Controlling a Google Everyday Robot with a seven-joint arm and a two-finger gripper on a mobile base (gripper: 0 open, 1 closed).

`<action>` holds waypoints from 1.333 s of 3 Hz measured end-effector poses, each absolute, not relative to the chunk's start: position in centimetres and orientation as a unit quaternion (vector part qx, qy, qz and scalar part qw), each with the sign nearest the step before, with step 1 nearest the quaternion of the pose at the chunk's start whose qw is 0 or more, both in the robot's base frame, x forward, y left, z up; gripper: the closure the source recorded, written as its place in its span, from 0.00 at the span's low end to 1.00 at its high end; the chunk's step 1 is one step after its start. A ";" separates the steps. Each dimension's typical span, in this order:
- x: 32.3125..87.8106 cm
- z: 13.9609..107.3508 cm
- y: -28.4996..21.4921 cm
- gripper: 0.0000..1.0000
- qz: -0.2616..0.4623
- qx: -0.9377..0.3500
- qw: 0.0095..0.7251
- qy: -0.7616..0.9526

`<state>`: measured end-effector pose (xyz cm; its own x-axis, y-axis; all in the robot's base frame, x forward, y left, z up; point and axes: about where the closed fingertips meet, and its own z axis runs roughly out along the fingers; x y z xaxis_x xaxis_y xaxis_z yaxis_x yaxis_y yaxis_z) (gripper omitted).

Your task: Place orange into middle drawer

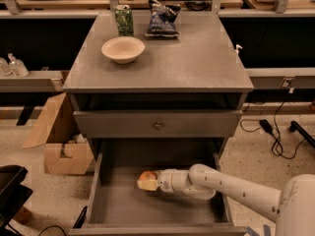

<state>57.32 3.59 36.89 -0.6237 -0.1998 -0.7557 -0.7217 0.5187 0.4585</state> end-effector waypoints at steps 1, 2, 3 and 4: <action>57.2 36.9 3.8 0.28 0.400 -0.286 0.326 0.807; 57.2 36.8 4.0 0.06 0.402 -0.287 0.325 0.807; 57.1 36.8 4.1 0.00 0.402 -0.287 0.325 0.806; 57.1 36.8 4.1 0.00 0.402 -0.287 0.325 0.806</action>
Offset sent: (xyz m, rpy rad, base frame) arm -0.0006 0.0017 -0.0002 0.0011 0.0009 0.0025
